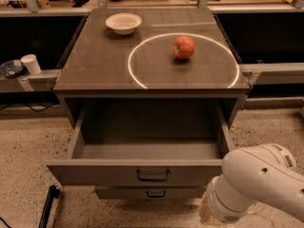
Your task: Close top drawer
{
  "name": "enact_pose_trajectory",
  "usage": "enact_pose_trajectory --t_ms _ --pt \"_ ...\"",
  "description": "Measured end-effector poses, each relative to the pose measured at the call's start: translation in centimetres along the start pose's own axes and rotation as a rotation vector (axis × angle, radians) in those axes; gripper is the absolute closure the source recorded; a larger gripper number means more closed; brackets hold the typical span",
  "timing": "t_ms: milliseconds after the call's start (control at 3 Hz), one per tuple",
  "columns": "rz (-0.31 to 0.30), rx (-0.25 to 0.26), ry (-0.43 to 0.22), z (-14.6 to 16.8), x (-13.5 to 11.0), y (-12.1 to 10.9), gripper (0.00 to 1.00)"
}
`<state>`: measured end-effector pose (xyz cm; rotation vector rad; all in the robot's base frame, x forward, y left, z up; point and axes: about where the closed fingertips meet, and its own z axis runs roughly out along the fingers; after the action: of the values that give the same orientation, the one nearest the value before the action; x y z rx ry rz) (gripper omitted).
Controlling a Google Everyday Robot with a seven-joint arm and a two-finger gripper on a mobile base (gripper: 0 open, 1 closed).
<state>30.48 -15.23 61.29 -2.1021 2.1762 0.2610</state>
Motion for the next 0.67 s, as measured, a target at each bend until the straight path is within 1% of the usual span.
enact_pose_trajectory --t_ms 333,667 --pt "-0.017 0.029 -0.011 0.0 -0.1 -1.1 1.00" --pt "-0.048 0.131 -0.054 -0.9 0.1 -5.1 1.00"
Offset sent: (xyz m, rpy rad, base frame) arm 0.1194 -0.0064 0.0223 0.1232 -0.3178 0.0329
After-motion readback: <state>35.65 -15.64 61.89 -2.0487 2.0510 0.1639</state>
